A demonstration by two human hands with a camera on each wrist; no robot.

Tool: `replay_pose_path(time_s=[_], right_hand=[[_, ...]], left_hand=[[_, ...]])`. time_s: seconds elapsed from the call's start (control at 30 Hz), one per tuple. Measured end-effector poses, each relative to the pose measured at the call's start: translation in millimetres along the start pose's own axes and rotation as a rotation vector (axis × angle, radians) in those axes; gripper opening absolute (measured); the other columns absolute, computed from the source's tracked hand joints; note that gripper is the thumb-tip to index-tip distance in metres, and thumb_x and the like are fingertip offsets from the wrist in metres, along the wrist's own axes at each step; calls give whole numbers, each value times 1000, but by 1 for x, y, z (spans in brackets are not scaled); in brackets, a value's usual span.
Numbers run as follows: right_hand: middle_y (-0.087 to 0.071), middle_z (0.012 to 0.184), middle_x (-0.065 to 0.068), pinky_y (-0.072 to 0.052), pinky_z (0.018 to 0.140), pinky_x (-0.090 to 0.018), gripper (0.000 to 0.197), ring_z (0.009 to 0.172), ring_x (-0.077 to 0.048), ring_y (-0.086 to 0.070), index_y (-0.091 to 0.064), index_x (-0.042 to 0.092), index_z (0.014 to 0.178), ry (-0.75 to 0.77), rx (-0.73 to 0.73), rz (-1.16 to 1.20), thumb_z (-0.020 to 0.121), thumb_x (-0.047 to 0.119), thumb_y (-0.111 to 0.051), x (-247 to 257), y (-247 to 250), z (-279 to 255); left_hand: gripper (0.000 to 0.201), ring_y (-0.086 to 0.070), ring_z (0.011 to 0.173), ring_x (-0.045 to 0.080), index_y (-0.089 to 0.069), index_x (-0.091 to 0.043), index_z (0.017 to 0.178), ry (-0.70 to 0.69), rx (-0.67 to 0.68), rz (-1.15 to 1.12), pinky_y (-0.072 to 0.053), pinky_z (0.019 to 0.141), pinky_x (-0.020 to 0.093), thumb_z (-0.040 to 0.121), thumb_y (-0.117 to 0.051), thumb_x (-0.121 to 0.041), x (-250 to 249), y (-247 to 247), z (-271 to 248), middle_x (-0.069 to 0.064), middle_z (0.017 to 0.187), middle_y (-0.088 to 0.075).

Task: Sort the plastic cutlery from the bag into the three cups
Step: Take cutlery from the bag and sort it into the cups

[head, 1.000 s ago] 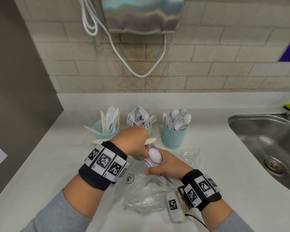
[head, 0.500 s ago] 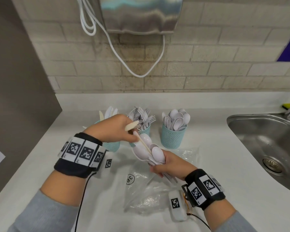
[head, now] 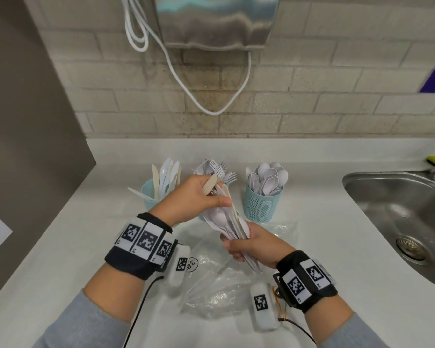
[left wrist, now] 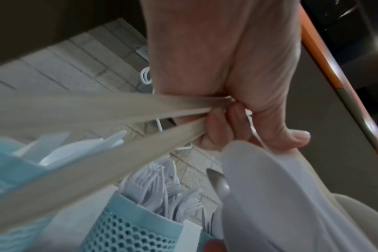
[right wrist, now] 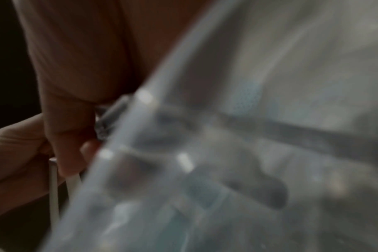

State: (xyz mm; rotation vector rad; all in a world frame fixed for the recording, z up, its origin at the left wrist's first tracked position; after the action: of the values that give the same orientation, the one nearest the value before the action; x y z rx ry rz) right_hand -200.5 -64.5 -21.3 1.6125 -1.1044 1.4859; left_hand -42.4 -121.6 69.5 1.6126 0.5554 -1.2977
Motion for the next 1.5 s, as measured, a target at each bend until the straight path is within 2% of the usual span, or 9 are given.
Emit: replay_pose_path(time_s=[0.1, 0.27, 0.47, 0.73, 0.87, 1.0, 1.13, 1.33, 1.5], right_hand=[[-50, 73, -3, -39, 52, -25, 15, 55, -12, -44, -51, 7, 91, 6, 18, 86, 81, 7, -63, 0, -2, 0], [-51, 69, 2, -38, 50, -23, 15, 52, -11, -43, -49, 8, 95, 2, 59, 196, 85, 3, -58, 0, -5, -1], [-49, 70, 1, -36, 47, -22, 11, 51, -10, -41, -53, 10, 92, -15, 24, 219, 84, 5, -59, -3, -8, -1], [-39, 56, -2, -27, 41, -22, 25, 42, -12, -31, -47, 12, 73, 28, -164, 108, 75, 7, -72, 2, -3, -3], [-46, 50, 3, -32, 43, -25, 25, 40, -12, -37, -51, 10, 72, 113, -274, 15, 78, -1, -72, 10, -3, -5], [-65, 83, 18, -43, 68, -10, 41, 71, 5, -60, -62, 23, 111, 234, -395, -275, 80, -1, -71, 20, -6, -5], [-61, 90, 39, -41, 73, -3, 52, 84, 13, -57, -53, 39, 100, 347, -517, -437, 77, -4, -70, 22, -6, -4], [-61, 70, 22, -40, 63, -7, 38, 67, 5, -54, -55, 31, 80, 413, -583, -385, 76, -3, -73, 26, -8, -3], [-60, 59, 15, -45, 57, -13, 16, 55, 1, -53, -62, 15, 88, 328, -486, -206, 82, 3, -70, 29, -6, -3]], left_hand=[[36, -66, 97, 36, -65, 3, 96, -36, 37, -66, -51, 93, 48, 72, -78, -19, -8, -2, 0, 24, 99, -70], [14, -68, 76, 9, -49, 1, 92, -189, 81, -166, -50, 68, 20, 89, -59, -8, -23, -2, -2, 7, 83, -74], [16, -47, 52, 3, -46, -5, 88, -335, -312, -384, -35, 50, 13, 99, -40, -14, -23, 17, 11, -9, 65, -60], [17, -39, 56, 7, -47, -20, 88, -371, -646, -743, -32, 61, 21, 101, -37, -20, -21, 52, 14, -11, 57, -52], [17, -38, 51, 7, -48, -19, 87, -350, -639, -857, -33, 56, 22, 101, -37, -21, -15, 53, 13, -9, 54, -48], [16, -40, 54, 8, -49, -18, 88, -369, -582, -951, -34, 54, 21, 100, -38, -20, -8, 48, 13, -5, 60, -42], [13, -41, 48, 13, -46, -20, 92, -346, -498, -872, -33, 44, 22, 101, -37, -23, -7, 39, 12, -5, 60, -43], [10, -27, 37, 7, -60, -23, 85, -215, -437, -578, -24, 39, 18, 93, -54, -21, -8, 15, 4, -8, 51, -38], [5, -41, 41, 0, -68, -15, 82, -165, -247, -294, -34, 44, 11, 85, -65, -14, -11, -5, -7, -14, 46, -52]])
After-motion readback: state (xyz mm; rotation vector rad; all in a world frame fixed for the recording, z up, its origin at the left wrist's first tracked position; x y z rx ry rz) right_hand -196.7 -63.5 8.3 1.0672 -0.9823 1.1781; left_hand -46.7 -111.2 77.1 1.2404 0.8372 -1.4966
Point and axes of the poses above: each hand's wrist, its own z-axis towards the middle knuckle, its own y-axis out of the back of the hand, x = y × z, the point moved 2 cm from there along z, towards the middle knuckle
